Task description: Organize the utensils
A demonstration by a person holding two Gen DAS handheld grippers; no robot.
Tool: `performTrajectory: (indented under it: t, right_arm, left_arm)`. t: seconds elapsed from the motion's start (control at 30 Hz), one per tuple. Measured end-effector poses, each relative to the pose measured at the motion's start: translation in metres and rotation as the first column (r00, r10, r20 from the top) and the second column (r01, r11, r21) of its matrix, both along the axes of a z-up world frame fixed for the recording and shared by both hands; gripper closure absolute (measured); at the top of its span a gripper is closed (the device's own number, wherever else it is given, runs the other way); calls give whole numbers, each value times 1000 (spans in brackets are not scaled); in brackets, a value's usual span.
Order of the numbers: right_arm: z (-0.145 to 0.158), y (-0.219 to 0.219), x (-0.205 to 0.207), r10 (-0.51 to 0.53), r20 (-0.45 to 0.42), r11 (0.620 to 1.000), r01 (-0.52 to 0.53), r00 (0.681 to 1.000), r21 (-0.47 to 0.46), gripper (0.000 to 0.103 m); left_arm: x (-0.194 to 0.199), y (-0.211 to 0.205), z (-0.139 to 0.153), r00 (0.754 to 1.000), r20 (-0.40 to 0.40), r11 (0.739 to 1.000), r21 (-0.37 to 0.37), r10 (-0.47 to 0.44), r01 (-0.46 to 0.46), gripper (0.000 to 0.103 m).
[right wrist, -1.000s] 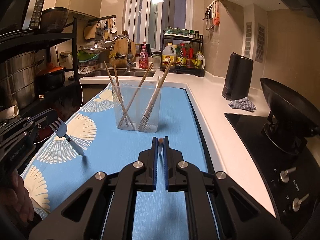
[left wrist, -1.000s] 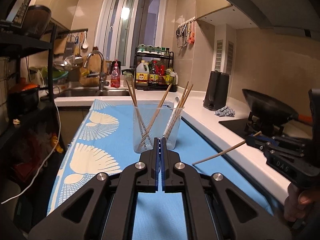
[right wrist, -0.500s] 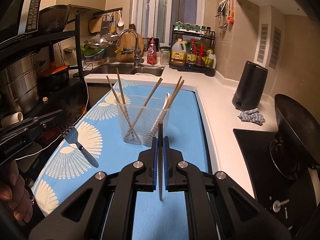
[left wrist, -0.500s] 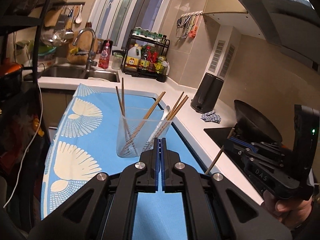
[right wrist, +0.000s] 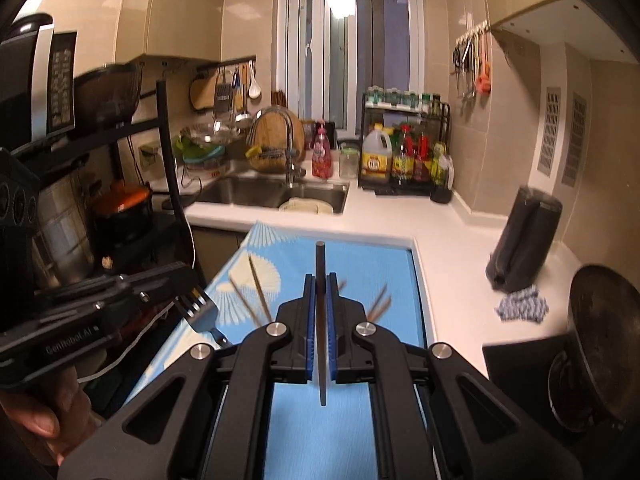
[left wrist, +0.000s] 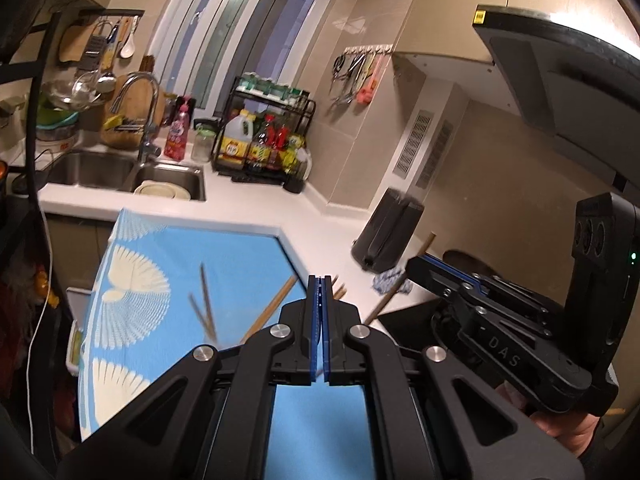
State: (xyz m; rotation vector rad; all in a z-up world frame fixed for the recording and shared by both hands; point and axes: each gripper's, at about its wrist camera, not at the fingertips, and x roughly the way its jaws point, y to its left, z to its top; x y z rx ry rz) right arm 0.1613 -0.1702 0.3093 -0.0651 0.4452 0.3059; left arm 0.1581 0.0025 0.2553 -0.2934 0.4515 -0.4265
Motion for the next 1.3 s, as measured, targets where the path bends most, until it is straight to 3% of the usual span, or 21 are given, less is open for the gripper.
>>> performTrajectory:
  t: [0.1, 0.2, 0.5, 0.7, 0.8, 0.9, 0.93, 1.0, 1.03, 1.2, 1.3]
  right_arm:
    - [16, 0, 21, 0, 37, 1000, -1, 999, 30, 98]
    - [12, -2, 43, -17, 39, 998, 15, 999, 63, 98]
    - [-49, -2, 84, -39, -39, 998, 41, 998, 46, 98]
    - [-90, -2, 91, -57, -113, 998, 58, 992, 13, 96]
    - [-96, -2, 89, -62, -130, 998, 62, 990, 1, 85]
    - [-88, -5, 79, -69, -108, 998, 69, 992, -7, 71]
    - [-85, -6, 75, -75, -97, 997, 74, 992, -10, 69]
    - [-76, -8, 63, -90, -73, 996, 90, 993, -12, 59]
    - [-73, -10, 56, -96, -58, 995, 95, 994, -15, 57]
    - [-68, -19, 9, -136, 9, 990, 136, 991, -26, 37]
    - [-80, -27, -18, -171, 30, 985, 172, 985, -28, 20]
  left_arm:
    - [17, -1, 11, 999, 36, 1000, -18, -4, 4, 102]
    - [38, -2, 7, 1000, 28, 999, -39, -11, 12, 102]
    - [85, -6, -59, 995, -93, 999, -40, -32, 28, 102]
    - [96, -12, -100, 986, -165, 999, 34, -6, 12, 101]
    - [93, -9, -100, 986, -166, 998, 55, 29, -20, 100]
    - [80, -6, -80, 990, -124, 996, 76, 63, -54, 100]
    - [75, -6, -75, 992, -100, 993, 95, 82, -73, 96]
    - [58, -6, -61, 992, -41, 984, 133, 122, -115, 71]
    - [49, -6, -56, 989, -13, 978, 152, 149, -145, 52]
    - [2, -2, -49, 973, 71, 954, 193, 221, -231, 46]
    - [-20, -1, -59, 963, 87, 940, 210, 257, -270, 34]
